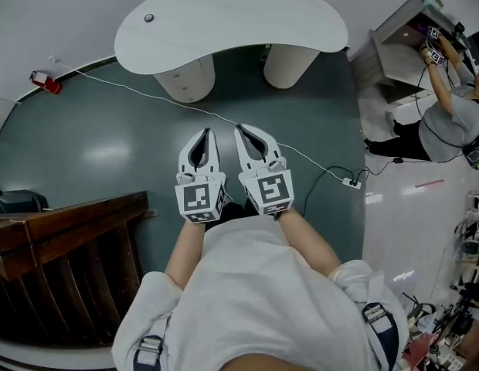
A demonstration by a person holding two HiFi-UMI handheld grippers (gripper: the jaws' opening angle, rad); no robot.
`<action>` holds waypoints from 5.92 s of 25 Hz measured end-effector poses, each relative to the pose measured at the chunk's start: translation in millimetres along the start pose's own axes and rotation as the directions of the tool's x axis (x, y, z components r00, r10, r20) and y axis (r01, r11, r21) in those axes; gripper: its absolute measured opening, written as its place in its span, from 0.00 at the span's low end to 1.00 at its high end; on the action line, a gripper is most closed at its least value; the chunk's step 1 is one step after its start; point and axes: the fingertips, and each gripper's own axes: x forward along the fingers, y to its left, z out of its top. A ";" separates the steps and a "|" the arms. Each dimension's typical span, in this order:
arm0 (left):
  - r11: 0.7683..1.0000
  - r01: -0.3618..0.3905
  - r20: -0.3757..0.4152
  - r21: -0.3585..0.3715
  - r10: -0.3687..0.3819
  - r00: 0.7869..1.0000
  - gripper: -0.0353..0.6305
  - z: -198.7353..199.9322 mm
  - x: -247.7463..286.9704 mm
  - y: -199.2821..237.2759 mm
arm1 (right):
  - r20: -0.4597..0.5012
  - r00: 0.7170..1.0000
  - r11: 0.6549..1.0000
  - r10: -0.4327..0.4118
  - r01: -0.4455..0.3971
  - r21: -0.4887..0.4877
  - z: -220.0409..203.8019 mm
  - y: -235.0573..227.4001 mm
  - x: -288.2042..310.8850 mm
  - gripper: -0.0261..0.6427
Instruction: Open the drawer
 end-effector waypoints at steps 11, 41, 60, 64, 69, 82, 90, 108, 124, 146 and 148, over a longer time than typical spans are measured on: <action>0.997 -0.076 -0.051 -0.017 0.076 0.996 0.06 -11.6 82.1 26.2 | -0.036 0.995 0.996 0.088 -0.088 0.016 -13.1 -49.4 78.0 0.06; 0.885 -0.431 -0.119 -0.179 0.415 0.902 0.06 -166.7 189.8 178.8 | -0.124 0.877 0.881 0.465 -0.471 -0.031 -146.2 -47.2 285.4 0.06; 0.841 -0.398 -0.145 -0.366 0.371 0.917 0.06 -327.7 210.6 257.2 | -0.244 0.841 0.866 0.483 -0.501 -0.012 -274.9 -2.4 337.3 0.06; 0.845 -0.406 -0.157 -0.348 0.375 0.914 0.06 -341.5 222.6 271.3 | -0.260 0.846 0.876 0.465 -0.483 -0.004 -284.9 1.4 349.7 0.06; 0.840 -0.397 -0.154 -0.370 0.366 0.918 0.06 -351.6 249.3 286.6 | -0.270 0.856 0.891 0.442 -0.454 0.019 -297.9 -3.6 360.5 0.06; 0.808 -0.371 -0.139 -0.457 0.347 0.928 0.06 -390.7 308.0 318.9 | -0.235 0.882 0.912 0.409 -0.404 0.071 -335.7 -23.1 395.6 0.06; 0.790 -0.344 -0.125 -0.507 0.328 0.936 0.06 -399.9 344.3 333.6 | -0.233 0.888 0.917 0.397 -0.391 0.073 -340.7 -35.1 414.6 0.06; 0.595 -0.196 -0.040 -0.779 0.266 0.963 0.28 -418.9 383.8 359.9 | -0.256 0.884 0.919 0.392 -0.389 0.062 -343.8 -36.4 417.3 0.06; 0.590 -0.217 -0.073 -0.777 0.258 0.963 0.21 -416.3 378.9 356.0 | -0.287 0.872 0.917 0.397 -0.386 0.098 -330.0 -27.4 420.8 0.06; 0.572 -0.275 -0.139 -0.772 0.270 0.953 0.21 -432.8 309.7 325.3 | -0.316 0.839 0.895 0.443 -0.434 0.100 -320.0 -11.2 376.4 0.06; 0.563 -0.285 -0.148 -0.776 0.277 0.949 0.21 -434.4 304.6 323.4 | -0.315 0.839 0.894 0.445 -0.437 0.098 -316.5 -9.3 371.7 0.06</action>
